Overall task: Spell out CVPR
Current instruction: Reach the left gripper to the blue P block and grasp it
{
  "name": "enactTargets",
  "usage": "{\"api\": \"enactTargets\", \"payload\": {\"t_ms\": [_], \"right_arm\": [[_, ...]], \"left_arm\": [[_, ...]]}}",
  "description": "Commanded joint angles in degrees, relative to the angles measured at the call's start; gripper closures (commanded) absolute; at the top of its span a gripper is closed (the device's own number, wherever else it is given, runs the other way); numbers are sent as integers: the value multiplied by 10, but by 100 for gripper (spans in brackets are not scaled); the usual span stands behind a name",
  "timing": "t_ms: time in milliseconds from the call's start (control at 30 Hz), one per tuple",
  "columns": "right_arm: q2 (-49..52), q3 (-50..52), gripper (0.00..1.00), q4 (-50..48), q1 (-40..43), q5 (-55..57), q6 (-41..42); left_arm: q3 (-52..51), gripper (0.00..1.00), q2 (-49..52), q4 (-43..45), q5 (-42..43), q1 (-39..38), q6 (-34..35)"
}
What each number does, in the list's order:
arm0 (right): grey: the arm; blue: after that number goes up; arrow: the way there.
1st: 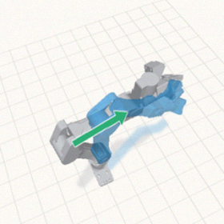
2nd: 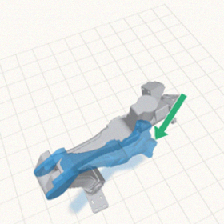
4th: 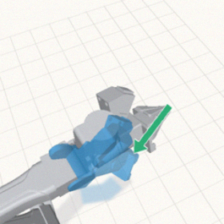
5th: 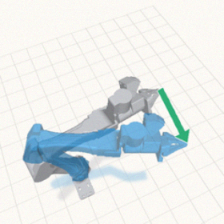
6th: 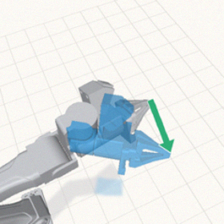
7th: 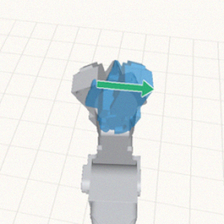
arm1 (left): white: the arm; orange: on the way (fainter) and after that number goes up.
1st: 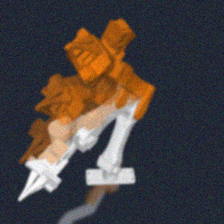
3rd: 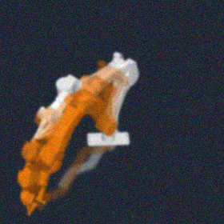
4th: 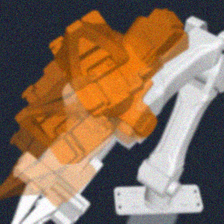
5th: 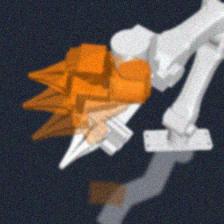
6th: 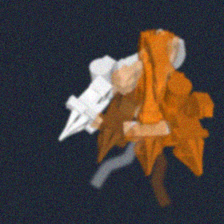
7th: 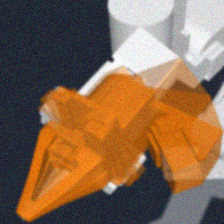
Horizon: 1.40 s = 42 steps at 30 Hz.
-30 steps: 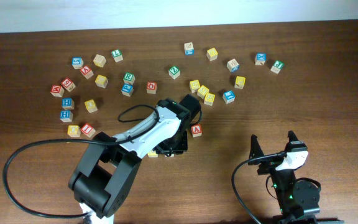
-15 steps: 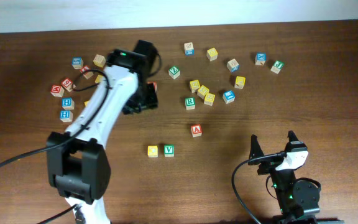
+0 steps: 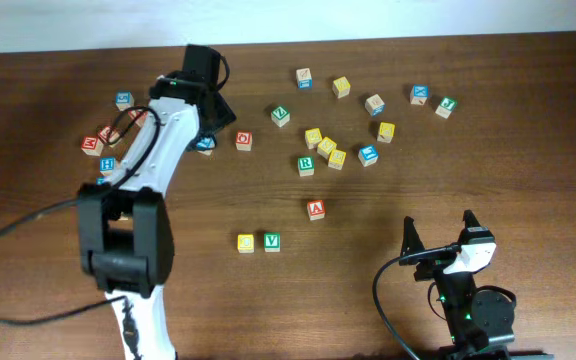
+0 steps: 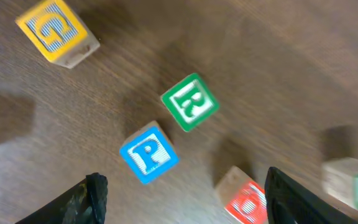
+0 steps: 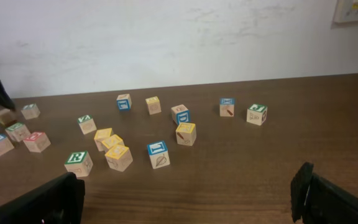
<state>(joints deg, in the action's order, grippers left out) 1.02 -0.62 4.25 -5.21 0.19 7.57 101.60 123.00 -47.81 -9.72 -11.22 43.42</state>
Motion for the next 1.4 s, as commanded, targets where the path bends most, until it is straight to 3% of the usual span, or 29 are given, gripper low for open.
{"api": "enactTargets", "payload": {"t_ms": [0, 133, 200, 533, 667, 833, 867, 900, 933, 1133, 1233, 1333, 1367], "right_arm": [[-3, 3, 2, 4, 4, 5, 4], [-3, 3, 2, 4, 4, 5, 4], [-3, 3, 2, 4, 4, 5, 4], [-3, 3, 2, 4, 4, 5, 4], [-3, 3, 2, 4, 4, 5, 4], [-3, 3, 2, 4, 4, 5, 4], [-3, 3, 2, 4, 4, 5, 4], [-3, 3, 2, 4, 4, 5, 4], [-3, 3, 2, 4, 4, 5, 4], [-3, 3, 2, 4, 4, 5, 4], [-3, 3, 2, 4, 4, 5, 4], [-3, 3, 2, 4, 4, 5, 4], [-3, 3, 2, 4, 4, 5, 4]], "left_arm": [[4, 29, 44, 24, -18, 4, 9], [4, 29, 79, 24, -21, 14, 9], [4, 39, 79, 21, -21, 17, 9], [5, 61, 79, -6, -17, 17, 9], [5, 59, 79, 7, -21, 17, 9], [4, 64, 79, 7, -22, 17, 7], [5, 68, 79, 6, -21, 17, 7], [5, 81, 79, 6, -21, 17, 7], [5, 84, 79, 6, -21, 17, 7], [9, 83, 25, -9, -18, 16, 7], [9, 85, -68, -38, 50, 16, 7], [9, 84, -151, -108, 206, 6, 5], [9, 87, -159, -136, 236, -11, -27]]}}
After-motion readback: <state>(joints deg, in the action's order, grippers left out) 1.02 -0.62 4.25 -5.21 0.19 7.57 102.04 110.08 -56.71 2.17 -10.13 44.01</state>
